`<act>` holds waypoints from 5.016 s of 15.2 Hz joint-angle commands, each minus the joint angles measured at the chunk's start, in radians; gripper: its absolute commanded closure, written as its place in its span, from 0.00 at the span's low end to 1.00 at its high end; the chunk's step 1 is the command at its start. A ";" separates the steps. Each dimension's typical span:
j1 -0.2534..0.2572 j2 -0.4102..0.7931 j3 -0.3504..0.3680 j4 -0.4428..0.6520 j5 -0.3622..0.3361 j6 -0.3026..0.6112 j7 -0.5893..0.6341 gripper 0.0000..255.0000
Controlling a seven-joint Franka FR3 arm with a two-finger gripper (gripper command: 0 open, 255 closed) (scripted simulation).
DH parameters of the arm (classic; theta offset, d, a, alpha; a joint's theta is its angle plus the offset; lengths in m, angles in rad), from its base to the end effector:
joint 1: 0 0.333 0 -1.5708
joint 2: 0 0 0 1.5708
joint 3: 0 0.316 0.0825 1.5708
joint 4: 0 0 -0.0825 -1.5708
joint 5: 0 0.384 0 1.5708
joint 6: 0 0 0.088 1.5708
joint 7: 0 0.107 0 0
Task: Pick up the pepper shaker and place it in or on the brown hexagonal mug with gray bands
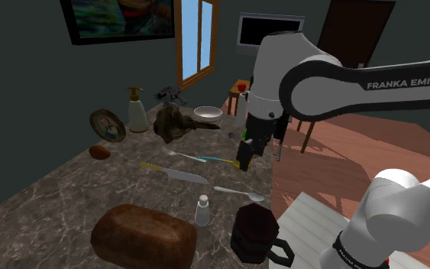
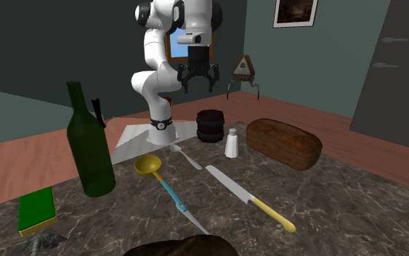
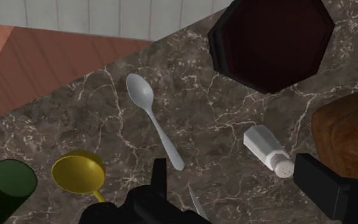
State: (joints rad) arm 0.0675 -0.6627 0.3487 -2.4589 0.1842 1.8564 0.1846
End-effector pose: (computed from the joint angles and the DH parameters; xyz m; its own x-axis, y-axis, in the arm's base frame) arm 0.3241 0.1729 0.5094 0.9923 0.1165 0.0415 0.1155 -0.9930 0.0262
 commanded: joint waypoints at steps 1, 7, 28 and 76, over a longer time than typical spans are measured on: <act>-0.001 0.047 0.046 -0.001 0.003 0.068 0.039 0.00; -0.030 0.229 0.196 0.025 -0.041 0.268 0.180 0.00; -0.125 0.543 0.373 0.067 -0.286 0.528 0.441 0.00; -0.081 0.302 0.262 0.375 -0.118 0.026 0.265 1.00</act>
State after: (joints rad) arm -0.0195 -0.3361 0.6186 -2.0734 0.0533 1.8926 0.4575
